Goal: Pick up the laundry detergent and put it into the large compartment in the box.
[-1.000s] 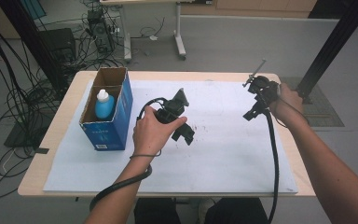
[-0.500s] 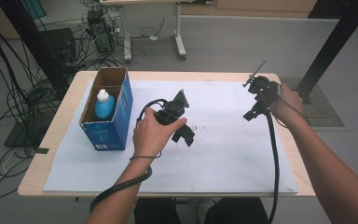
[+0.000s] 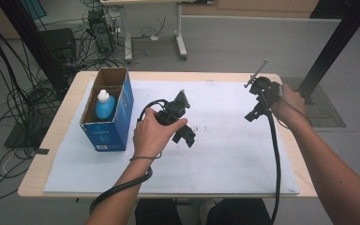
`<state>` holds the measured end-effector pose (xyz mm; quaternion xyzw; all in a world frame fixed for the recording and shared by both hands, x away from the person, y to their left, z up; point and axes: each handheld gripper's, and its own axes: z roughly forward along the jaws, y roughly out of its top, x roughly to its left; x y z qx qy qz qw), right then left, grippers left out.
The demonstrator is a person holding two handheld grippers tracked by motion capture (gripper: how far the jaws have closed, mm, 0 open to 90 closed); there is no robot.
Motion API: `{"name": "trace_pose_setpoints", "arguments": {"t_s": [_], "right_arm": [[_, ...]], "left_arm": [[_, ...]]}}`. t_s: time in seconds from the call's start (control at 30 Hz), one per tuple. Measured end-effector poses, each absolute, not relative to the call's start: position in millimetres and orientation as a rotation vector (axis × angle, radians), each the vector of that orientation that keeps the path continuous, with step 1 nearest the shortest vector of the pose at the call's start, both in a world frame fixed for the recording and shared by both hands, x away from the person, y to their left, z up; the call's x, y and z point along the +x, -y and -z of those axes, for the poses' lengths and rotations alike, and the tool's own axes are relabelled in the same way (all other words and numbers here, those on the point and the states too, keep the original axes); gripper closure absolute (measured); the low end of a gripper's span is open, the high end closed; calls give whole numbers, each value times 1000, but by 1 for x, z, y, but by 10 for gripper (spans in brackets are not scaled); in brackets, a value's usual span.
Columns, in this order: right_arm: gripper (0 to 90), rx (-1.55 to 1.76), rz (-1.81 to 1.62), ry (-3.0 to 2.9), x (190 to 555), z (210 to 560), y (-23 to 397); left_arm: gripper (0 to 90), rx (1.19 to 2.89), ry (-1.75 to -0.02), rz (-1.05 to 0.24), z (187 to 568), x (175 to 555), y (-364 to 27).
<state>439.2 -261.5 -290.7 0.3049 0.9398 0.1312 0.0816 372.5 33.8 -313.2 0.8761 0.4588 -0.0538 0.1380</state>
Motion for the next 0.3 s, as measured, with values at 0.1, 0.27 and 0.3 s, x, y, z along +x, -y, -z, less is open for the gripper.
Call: {"name": "trace_pose_setpoints", "arguments": {"t_s": [0.1,0.27,0.3], "right_arm": [[43,909,-385,-2808,438,291,261],[44,908,-385,-2808,438,293,261],[44,908,-385,-2808,438,293,261]], "left_arm": [[54,2534,-1332,158,314,372,-34],[55,2532,-1331,160,314,372,-35],[54,2532,-1331,160,314,372,-35]]}}
